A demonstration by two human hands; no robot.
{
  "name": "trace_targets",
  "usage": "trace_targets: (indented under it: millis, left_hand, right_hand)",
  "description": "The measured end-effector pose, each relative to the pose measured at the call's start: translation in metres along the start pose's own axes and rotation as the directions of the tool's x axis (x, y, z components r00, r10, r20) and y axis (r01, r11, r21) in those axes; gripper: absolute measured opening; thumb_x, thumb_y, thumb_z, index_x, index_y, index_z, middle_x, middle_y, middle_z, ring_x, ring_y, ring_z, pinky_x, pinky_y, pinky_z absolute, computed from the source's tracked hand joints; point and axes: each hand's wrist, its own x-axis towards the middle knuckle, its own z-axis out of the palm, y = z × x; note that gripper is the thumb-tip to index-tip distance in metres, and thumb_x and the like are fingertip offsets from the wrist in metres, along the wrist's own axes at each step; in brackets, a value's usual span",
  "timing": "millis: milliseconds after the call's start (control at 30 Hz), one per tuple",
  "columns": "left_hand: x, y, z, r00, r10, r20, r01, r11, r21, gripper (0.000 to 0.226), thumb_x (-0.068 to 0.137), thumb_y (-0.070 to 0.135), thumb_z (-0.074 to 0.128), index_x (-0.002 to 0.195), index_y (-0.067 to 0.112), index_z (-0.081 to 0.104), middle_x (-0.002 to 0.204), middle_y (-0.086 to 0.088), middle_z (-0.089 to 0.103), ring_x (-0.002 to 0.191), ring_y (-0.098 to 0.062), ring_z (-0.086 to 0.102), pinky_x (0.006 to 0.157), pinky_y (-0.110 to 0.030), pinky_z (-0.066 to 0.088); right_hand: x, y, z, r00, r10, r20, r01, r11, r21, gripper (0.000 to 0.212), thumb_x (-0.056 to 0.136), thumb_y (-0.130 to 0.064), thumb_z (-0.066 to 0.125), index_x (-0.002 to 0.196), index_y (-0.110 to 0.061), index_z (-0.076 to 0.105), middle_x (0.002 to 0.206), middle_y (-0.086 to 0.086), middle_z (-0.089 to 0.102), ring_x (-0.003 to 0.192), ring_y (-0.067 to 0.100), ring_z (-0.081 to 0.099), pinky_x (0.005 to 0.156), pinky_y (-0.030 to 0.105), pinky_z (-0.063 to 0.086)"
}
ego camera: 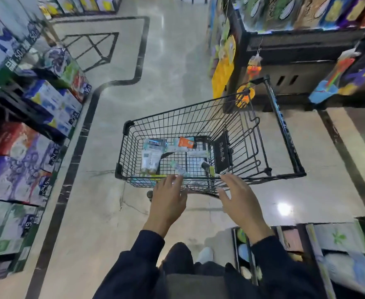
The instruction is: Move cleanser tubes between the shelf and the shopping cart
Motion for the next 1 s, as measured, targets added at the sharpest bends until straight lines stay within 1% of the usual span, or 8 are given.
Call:
trace_targets:
  millis: [233, 367, 533, 633, 800, 867, 933, 1000]
  left_hand:
    - [0.044, -0.028, 0.016, 0.993, -0.108, 0.053, 0.111, 0.992, -0.059, 0.043, 0.102, 0.036, 0.053, 0.142, 0.020, 0.053, 0.132, -0.005, 0.058, 0.120, -0.031, 0.054, 0.098, -0.048, 0.047]
    - [0.090, -0.044, 0.027, 0.988, -0.133, 0.085, 0.141, 0.985, -0.099, 0.040, 0.102, 0.034, 0.051, 0.138, 0.017, 0.055, 0.133, -0.007, 0.058, 0.122, -0.032, 0.053, 0.098, -0.047, 0.046]
    - [0.162, -0.070, 0.045, 0.964, -0.161, 0.212, 0.195, 0.969, -0.154, 0.046, 0.102, 0.033, 0.051, 0.145, 0.014, 0.049, 0.135, -0.011, 0.056, 0.124, -0.033, 0.051, 0.101, -0.050, 0.046]
    - [0.203, -0.090, 0.059, 0.935, -0.167, 0.314, 0.227, 0.959, -0.168, 0.049, 0.102, 0.033, 0.051, 0.147, 0.014, 0.047, 0.136, -0.013, 0.054, 0.126, -0.034, 0.050, 0.102, -0.052, 0.046]
    - [0.264, -0.126, 0.096, 0.874, -0.155, 0.461, 0.254, 0.954, -0.160, 0.051, 0.102, 0.032, 0.053, 0.148, 0.011, 0.046, 0.139, -0.018, 0.054, 0.126, -0.037, 0.052, 0.104, -0.049, 0.046]
    - [0.285, -0.137, 0.115, 0.841, -0.187, 0.507, 0.312, 0.934, -0.173, 0.051, 0.102, 0.030, 0.053, 0.149, 0.012, 0.045, 0.143, -0.019, 0.052, 0.128, -0.037, 0.051, 0.104, -0.049, 0.046]
    - [0.305, -0.147, 0.139, 0.806, -0.235, 0.544, 0.391, 0.901, -0.190, 0.051, 0.102, 0.029, 0.054, 0.149, 0.011, 0.045, 0.143, -0.018, 0.051, 0.128, -0.037, 0.052, 0.104, -0.048, 0.047]
    - [0.325, -0.154, 0.166, 0.768, -0.276, 0.578, 0.464, 0.862, -0.205, 0.049, 0.100, 0.026, 0.056, 0.146, 0.010, 0.049, 0.139, -0.019, 0.055, 0.120, -0.036, 0.058, 0.097, -0.044, 0.050]
  right_hand:
    - [0.075, -0.004, 0.014, 0.994, -0.055, 0.098, 0.056, 0.998, -0.012, 0.048, 0.107, -0.036, 0.052, 0.152, -0.019, 0.051, 0.159, 0.001, 0.047, 0.149, 0.020, 0.037, 0.123, 0.037, 0.029]
    - [0.121, -0.005, 0.023, 0.988, -0.018, 0.150, 0.024, 0.999, -0.036, 0.048, 0.107, -0.035, 0.052, 0.153, -0.020, 0.050, 0.161, 0.000, 0.044, 0.150, 0.019, 0.035, 0.123, 0.035, 0.027]
    - [0.183, -0.004, 0.037, 0.971, 0.057, 0.231, -0.037, 0.995, -0.092, 0.046, 0.107, -0.035, 0.051, 0.151, -0.020, 0.051, 0.156, -0.001, 0.049, 0.145, 0.018, 0.042, 0.120, 0.039, 0.036]
    - [0.222, 0.000, 0.050, 0.953, 0.116, 0.279, -0.085, 0.989, -0.119, 0.043, 0.106, -0.034, 0.051, 0.147, -0.020, 0.054, 0.149, -0.001, 0.055, 0.137, 0.020, 0.049, 0.113, 0.041, 0.043]
    - [0.286, 0.014, 0.083, 0.916, 0.217, 0.337, -0.168, 0.971, -0.169, 0.043, 0.107, -0.034, 0.051, 0.144, -0.014, 0.056, 0.141, 0.007, 0.060, 0.129, 0.028, 0.056, 0.105, 0.043, 0.048]
    - [0.311, 0.025, 0.102, 0.901, 0.234, 0.364, -0.172, 0.966, -0.194, 0.043, 0.106, -0.033, 0.052, 0.143, -0.013, 0.056, 0.138, 0.010, 0.062, 0.124, 0.030, 0.059, 0.102, 0.043, 0.050]
    - [0.338, 0.039, 0.124, 0.882, 0.242, 0.404, -0.158, 0.960, -0.229, 0.039, 0.104, -0.030, 0.053, 0.139, -0.013, 0.058, 0.129, 0.013, 0.065, 0.116, 0.033, 0.062, 0.093, 0.044, 0.053]
    - [0.363, 0.055, 0.147, 0.872, 0.240, 0.427, -0.133, 0.955, -0.266, 0.032, 0.103, -0.027, 0.053, 0.132, -0.014, 0.060, 0.120, 0.013, 0.067, 0.108, 0.036, 0.065, 0.083, 0.044, 0.054]
